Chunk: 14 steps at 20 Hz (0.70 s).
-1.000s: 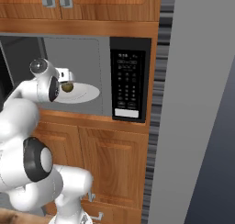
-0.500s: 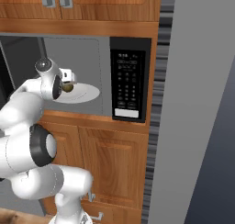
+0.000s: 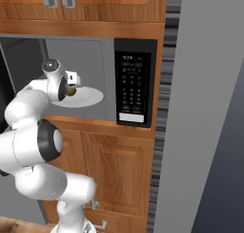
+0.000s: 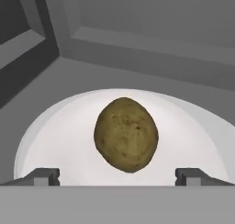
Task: Retrieve the reheated potato from the microwave, then place the potato, cheese, and condiment on the cutting board.
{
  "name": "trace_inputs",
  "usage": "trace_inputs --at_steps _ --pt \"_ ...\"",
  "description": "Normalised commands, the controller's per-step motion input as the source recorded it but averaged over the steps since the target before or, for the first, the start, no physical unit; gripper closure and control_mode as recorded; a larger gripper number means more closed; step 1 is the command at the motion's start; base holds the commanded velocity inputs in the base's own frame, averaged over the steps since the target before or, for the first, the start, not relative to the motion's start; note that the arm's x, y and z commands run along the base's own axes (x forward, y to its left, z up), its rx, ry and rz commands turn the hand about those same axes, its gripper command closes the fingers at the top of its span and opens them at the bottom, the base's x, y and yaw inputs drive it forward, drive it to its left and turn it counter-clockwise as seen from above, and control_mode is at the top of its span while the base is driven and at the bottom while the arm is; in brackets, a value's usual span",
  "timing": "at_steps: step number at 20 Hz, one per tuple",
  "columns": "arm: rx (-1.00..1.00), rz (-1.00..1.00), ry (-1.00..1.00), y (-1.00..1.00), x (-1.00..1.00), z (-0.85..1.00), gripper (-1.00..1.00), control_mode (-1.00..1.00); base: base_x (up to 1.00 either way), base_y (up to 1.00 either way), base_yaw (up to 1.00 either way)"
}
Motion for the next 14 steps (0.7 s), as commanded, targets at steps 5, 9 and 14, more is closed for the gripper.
trace_inputs --at_steps 5,9,14 --pt "0.02 0.00 0.06 0.03 0.19 -0.16 -1.00 -1.00 0.00 0.00 0.00" --pt "0.01 0.00 0.00 0.02 0.19 -0.11 -1.00 -1.00 0.00 0.00 0.00" --pt "0.01 0.00 0.00 0.02 0.16 -0.11 -1.00 -1.00 0.00 0.00 0.00"
